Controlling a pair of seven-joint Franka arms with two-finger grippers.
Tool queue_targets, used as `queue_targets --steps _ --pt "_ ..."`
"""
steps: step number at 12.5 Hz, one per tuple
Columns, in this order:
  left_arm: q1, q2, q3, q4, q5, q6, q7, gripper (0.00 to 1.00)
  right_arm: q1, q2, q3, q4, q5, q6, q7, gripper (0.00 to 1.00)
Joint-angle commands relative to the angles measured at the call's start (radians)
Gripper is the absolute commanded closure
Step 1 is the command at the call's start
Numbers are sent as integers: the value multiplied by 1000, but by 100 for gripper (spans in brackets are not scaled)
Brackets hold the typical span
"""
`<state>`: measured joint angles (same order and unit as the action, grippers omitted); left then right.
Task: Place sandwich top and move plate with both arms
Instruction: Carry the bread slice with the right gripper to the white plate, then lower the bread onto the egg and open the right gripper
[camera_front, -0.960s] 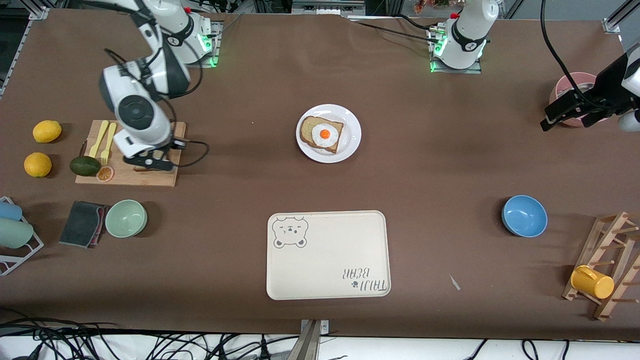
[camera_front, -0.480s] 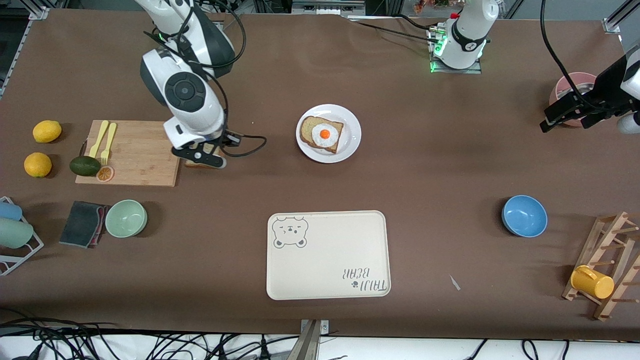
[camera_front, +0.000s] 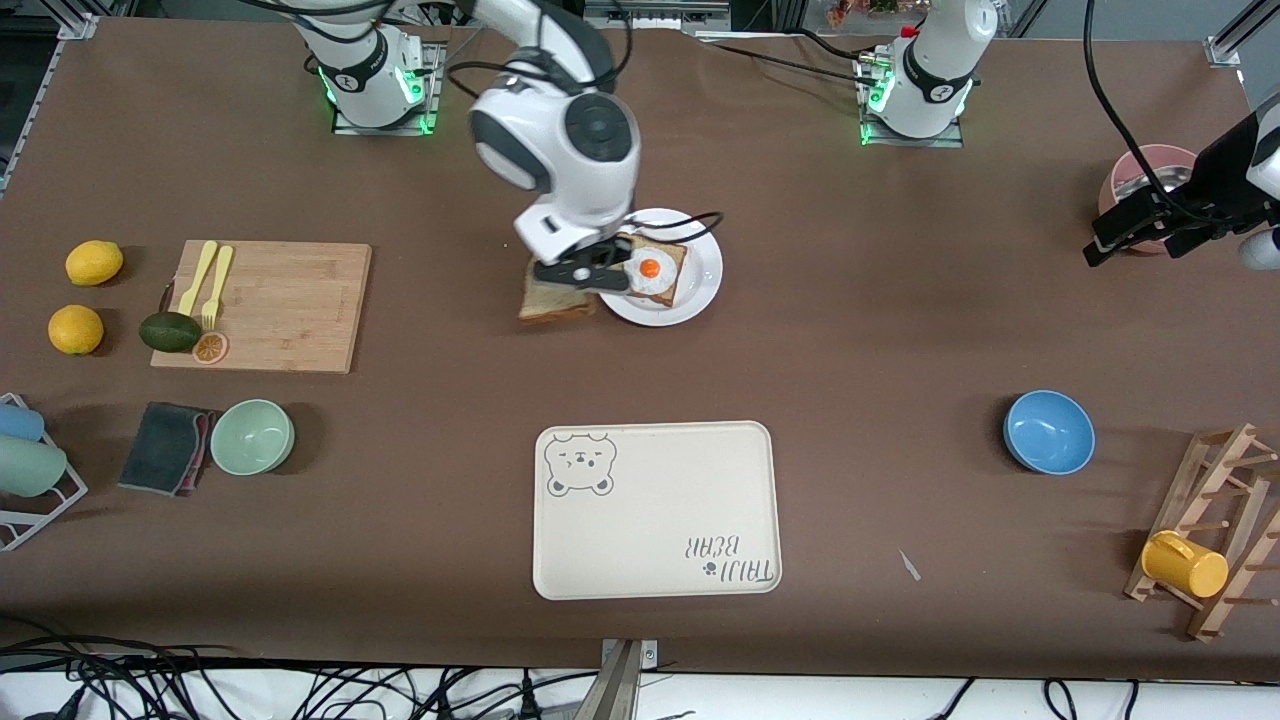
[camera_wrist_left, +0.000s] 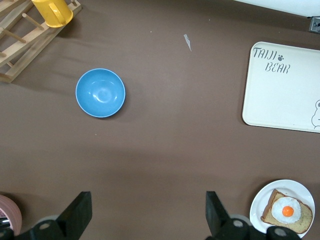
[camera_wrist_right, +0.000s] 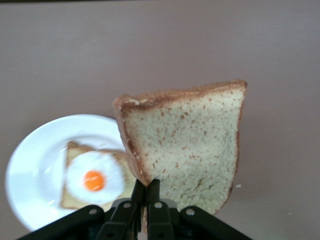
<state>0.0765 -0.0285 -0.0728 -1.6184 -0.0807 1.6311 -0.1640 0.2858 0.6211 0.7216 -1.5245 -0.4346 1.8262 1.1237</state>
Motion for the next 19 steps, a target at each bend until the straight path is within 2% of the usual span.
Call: queue_targets --steps 1,4,7,10,13,14,15,16,18,19 --pt "6 16 1 31 -28 -16 21 0 114 172 -14 220 -43 -85 30 100" --pt "9 16 2 31 -28 -16 23 0 220 267 -27 305 -41 -122 137 100" --pt "9 18 2 31 -27 -16 23 0 265 333 -27 355 -42 -122 194 100" --pt "11 30 5 31 -18 -16 24 0 282 374 -31 363 -78 -123 194 100" --pt "11 30 5 31 -24 -16 21 0 308 376 -62 363 -73 -124 192 100" --pt "11 36 7 31 -19 -16 17 0 308 373 -65 363 -69 -119 192 88" --pt "16 45 8 29 -24 -16 14 0 309 365 -76 360 -66 -117 192 54" --pt "29 48 10 29 -19 -13 15 0 315 349 -88 351 -62 -116 192 3" --pt "25 68 5 31 7 -8 14 0 317 280 -114 319 -26 -110 177 0" --pt "28 68 5 31 19 -10 15 0 316 226 -151 292 35 -102 165 0"
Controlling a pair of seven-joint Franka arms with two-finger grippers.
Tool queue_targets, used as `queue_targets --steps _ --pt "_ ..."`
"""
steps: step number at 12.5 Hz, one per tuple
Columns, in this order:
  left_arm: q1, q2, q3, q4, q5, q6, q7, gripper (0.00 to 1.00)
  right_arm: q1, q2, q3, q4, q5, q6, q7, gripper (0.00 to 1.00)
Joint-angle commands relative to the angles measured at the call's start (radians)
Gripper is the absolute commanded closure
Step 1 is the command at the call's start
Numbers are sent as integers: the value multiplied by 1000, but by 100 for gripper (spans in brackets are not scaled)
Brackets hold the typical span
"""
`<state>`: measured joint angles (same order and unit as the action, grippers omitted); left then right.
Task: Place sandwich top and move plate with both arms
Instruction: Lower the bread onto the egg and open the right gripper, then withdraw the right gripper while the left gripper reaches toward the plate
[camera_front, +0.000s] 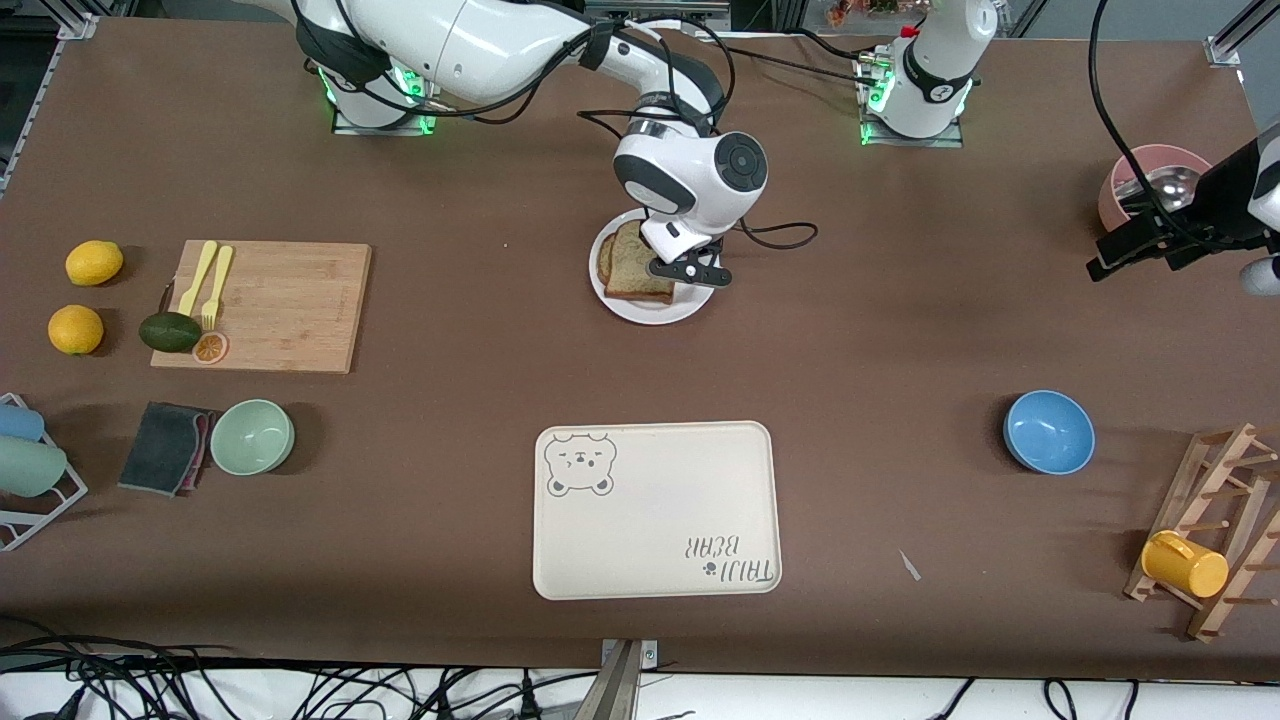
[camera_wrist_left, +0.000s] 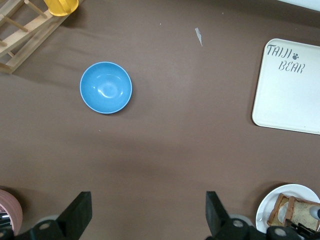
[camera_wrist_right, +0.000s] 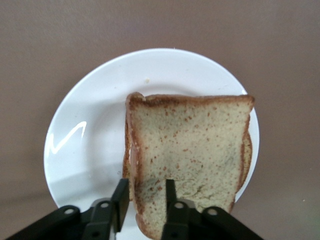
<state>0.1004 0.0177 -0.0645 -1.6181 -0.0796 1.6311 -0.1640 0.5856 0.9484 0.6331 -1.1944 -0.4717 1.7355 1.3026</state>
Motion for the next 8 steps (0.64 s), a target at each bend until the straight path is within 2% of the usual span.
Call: queue_targets --steps 1,4,5,8 --pt "5 22 -3 29 11 -11 9 0 17 -181 -110 -92 128 -5 -44 0" --pt "-7 63 -4 30 -2 -10 -14 0 11 -472 -254 -359 233 7 -118 0" --pt "-8 83 -6 30 -15 -10 -14 0 8 -540 -310 -402 264 10 -172 0" --pt "8 126 -11 24 -51 21 -5 0 7 -724 -563 -497 341 10 -446 0"
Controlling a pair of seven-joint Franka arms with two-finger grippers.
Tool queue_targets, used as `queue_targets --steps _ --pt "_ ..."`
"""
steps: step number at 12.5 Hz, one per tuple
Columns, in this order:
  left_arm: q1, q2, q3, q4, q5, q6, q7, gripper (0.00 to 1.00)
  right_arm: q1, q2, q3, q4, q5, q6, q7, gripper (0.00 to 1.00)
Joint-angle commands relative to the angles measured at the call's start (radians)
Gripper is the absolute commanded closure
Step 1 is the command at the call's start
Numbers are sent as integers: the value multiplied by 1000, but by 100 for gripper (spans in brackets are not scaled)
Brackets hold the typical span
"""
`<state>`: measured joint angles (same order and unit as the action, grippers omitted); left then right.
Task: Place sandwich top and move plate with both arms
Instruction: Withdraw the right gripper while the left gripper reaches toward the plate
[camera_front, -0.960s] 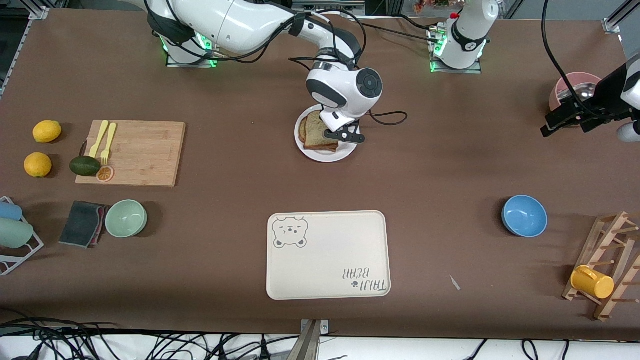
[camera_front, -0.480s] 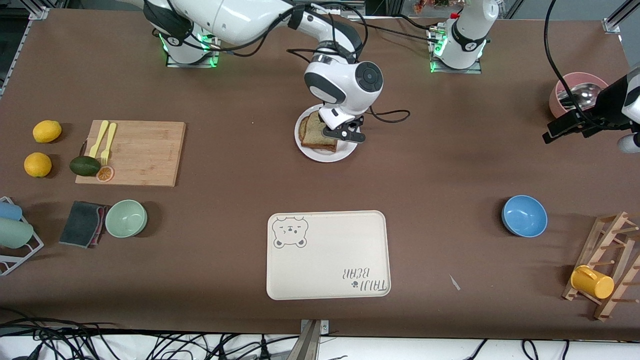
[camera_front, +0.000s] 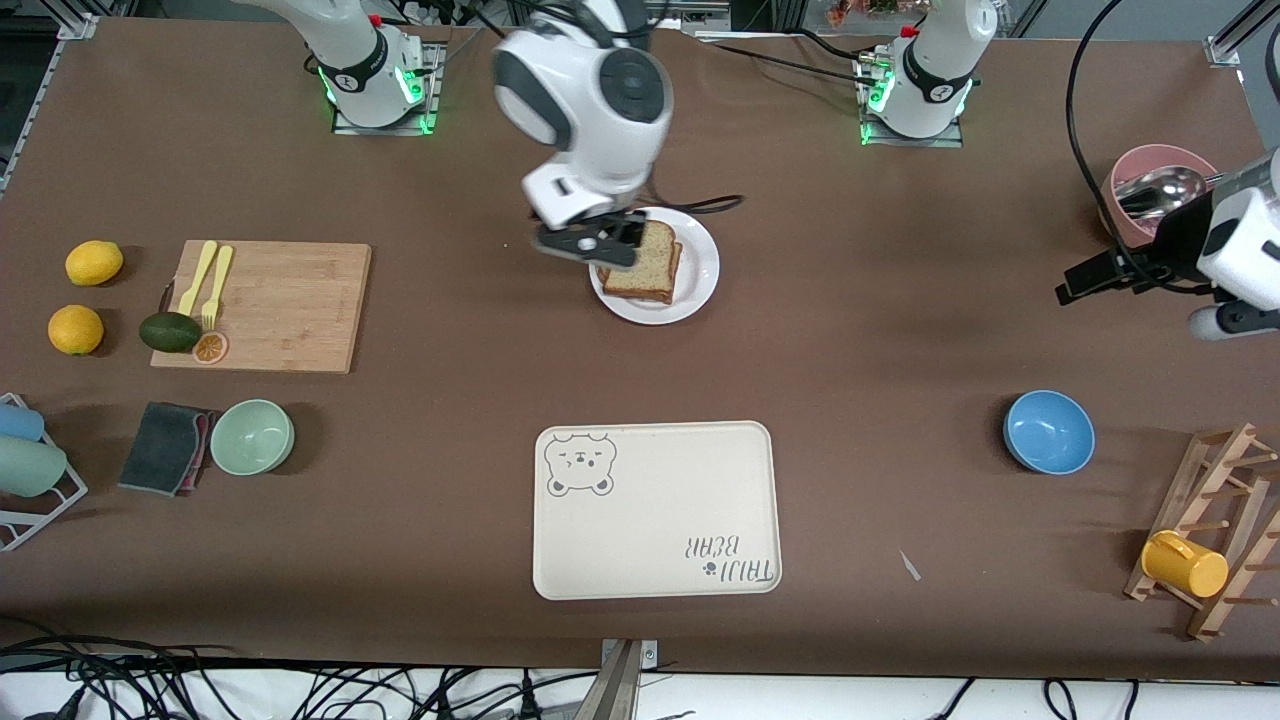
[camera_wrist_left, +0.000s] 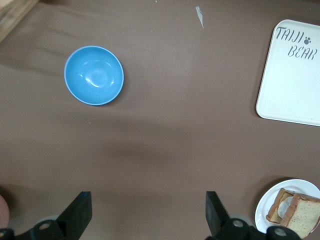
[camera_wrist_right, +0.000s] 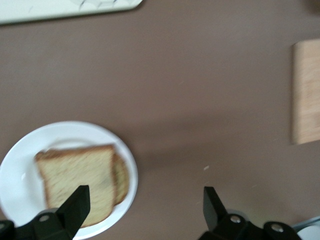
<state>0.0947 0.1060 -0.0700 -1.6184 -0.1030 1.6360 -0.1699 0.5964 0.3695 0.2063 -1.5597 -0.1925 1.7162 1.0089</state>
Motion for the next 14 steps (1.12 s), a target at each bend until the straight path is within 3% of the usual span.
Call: queue_targets --steps 1,4,6,8,10,12,14 --pt "19 40 -19 3 -52 89 7 0 -4 -176 -221 -135 112 28 -259 0" --pt "10 67 -19 -61 -117 166 -8 0 -6 -250 -439 -137 189 26 -368 0" --pt "11 70 -20 -162 -249 278 6 0 -6 -268 -548 -128 293 23 -424 0" --pt "3 72 -43 -251 -268 393 7 0 -9 -294 -643 -129 323 13 -588 0" --pt "10 74 -74 -323 -300 435 9 0 -125 -300 -656 -119 315 -51 -708 0" --pt "11 72 -89 -409 -422 464 79 0 -171 -302 -637 -103 303 -69 -727 0" --pt "11 93 -96 -434 -560 490 197 0 -249 -307 -622 -102 263 -66 -745 0"
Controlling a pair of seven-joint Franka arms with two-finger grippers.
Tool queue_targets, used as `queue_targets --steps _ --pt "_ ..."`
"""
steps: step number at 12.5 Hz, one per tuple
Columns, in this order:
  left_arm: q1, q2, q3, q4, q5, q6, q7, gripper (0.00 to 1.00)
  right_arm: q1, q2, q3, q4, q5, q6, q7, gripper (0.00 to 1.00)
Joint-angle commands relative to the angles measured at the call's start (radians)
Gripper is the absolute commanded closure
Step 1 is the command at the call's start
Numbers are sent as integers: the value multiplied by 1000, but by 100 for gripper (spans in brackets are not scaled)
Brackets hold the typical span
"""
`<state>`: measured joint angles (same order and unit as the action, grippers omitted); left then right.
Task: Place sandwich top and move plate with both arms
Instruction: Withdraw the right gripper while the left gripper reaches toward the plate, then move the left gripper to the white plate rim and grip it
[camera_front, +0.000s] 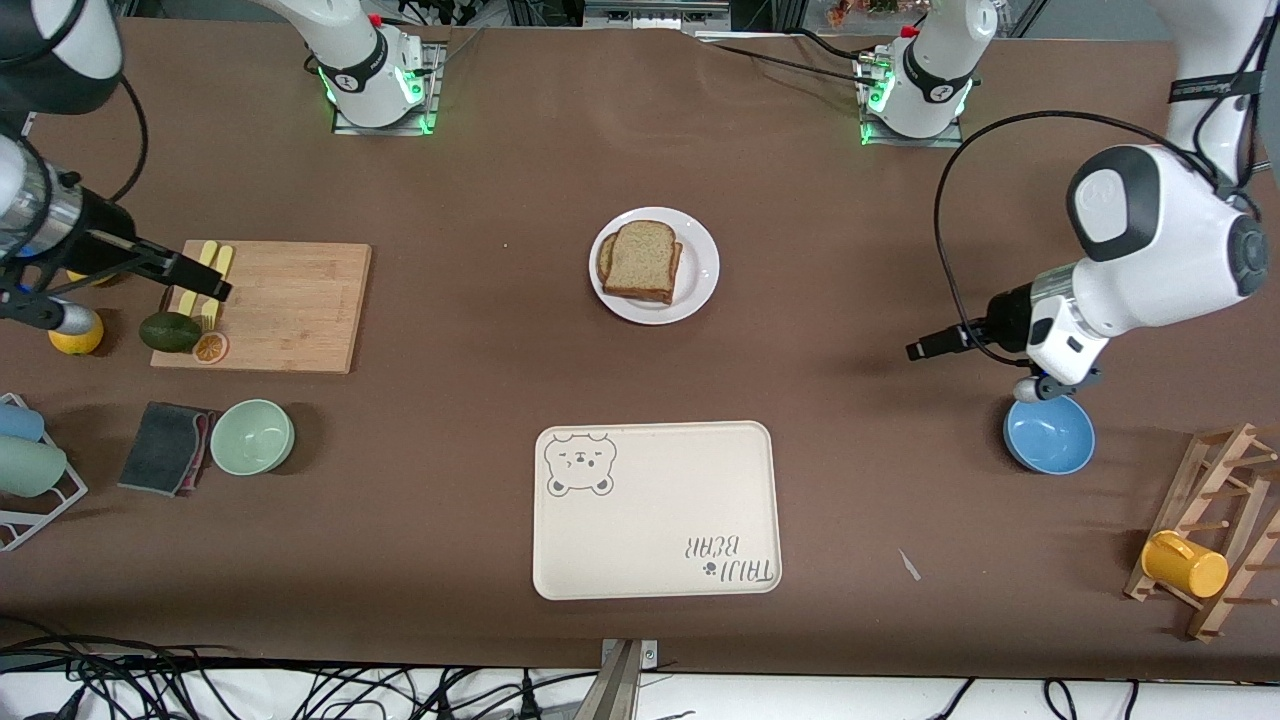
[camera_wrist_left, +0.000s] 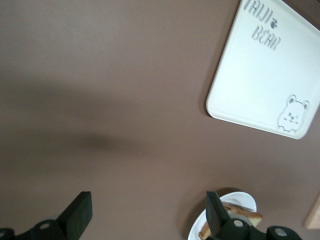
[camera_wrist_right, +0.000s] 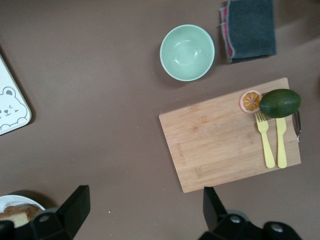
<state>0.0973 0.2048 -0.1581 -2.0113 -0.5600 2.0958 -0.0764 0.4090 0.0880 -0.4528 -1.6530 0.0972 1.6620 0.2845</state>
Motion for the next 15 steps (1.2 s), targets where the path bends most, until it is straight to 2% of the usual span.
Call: queue_targets --steps 1,2,4,6,10,13,15 --pt "1 13 -11 -49 -154 41 148 0 -128 -31 107 -4 -37 -13 -43 0" --pt "-5 22 -39 -78 -170 70 180 0 -213 -37 202 -1 -49 -16 -44 0" --pt "-13 34 -87 -125 -176 124 233 0 -300 -62 294 -1 -83 -18 -39 0" --pt "-56 59 -123 -136 -263 138 253 0 -416 -77 418 -5 -82 -22 -41 0" --pt "-102 83 -149 -164 -325 182 293 0 -418 -63 419 15 -86 -53 -48 0" --pt "-133 94 -201 -248 -402 386 316 0 -418 -48 424 30 -76 -51 -44 0" --pt "-134 103 -208 -248 -402 386 322 0 -418 -30 422 68 -74 -64 -42 0"
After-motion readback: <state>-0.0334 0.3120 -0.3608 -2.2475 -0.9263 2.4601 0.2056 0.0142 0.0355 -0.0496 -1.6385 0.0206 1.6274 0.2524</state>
